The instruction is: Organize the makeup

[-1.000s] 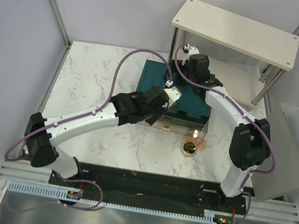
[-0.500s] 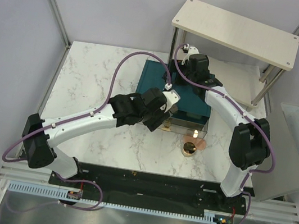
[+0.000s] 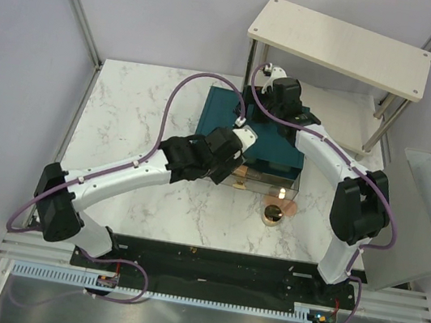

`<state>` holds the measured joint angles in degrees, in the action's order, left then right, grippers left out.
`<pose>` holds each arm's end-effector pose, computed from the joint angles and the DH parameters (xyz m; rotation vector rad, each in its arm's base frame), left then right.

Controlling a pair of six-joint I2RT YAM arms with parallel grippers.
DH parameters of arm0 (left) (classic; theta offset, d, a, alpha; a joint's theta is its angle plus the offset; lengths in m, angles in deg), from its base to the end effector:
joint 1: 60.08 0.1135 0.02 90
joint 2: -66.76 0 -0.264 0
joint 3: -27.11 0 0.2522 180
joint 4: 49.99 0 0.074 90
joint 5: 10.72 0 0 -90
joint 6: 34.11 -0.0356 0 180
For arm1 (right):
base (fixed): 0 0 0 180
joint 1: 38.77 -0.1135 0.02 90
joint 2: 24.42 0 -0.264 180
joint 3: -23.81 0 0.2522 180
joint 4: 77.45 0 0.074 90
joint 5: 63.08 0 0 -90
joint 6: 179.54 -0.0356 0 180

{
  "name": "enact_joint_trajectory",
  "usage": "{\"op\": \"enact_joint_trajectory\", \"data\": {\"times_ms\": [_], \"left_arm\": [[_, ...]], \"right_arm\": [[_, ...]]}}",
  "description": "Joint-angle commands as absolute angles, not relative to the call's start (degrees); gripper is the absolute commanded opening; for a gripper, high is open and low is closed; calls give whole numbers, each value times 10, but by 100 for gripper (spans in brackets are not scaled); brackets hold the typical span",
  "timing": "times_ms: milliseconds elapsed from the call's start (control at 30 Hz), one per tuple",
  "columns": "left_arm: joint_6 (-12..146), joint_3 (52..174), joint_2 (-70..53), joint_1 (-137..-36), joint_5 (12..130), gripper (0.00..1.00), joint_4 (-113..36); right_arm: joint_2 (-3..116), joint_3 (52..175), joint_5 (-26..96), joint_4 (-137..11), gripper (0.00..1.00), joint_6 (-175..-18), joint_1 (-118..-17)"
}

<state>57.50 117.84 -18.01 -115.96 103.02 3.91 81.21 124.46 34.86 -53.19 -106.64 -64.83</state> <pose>0.1903 -0.2554 0.3235 0.8876 2.1414 -0.0014 0.3911 0.1967 0.2925 -0.2528 2.1173 0.5969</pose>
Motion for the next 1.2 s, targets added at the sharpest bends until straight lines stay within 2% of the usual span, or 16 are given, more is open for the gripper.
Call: {"op": "enact_joint_trajectory", "data": {"times_ms": [0,200,300,500,533,633,767,933,1167], "left_arm": [[570,1208,-174,-1159,1065,69,21],[604,1232,-132,-1160,1023,69,15],[624,1217,-110,-1162,978,66,15],[701,1147,-84,-1165,907,41,7],[725,1125,-80,-1166,901,28,2],[772,1084,-63,-1169,889,2,-5],[815,1032,-45,-1172,868,2,-19],[841,977,-53,-1172,900,2,-42],[852,1011,-127,-1172,940,2,-74]], "right_arm": [[862,1205,372,-390,91,-1080,-652],[866,1207,373,-388,91,-1077,-652],[870,1209,376,-389,91,-1079,-652],[875,1210,376,-388,91,-1080,-652],[875,1210,376,-388,91,-1079,-652],[875,1206,375,-388,92,-1080,-652],[876,1203,376,-389,91,-1080,-652],[878,1204,376,-389,91,-1081,-652],[879,1205,374,-388,92,-1081,-652]]}}
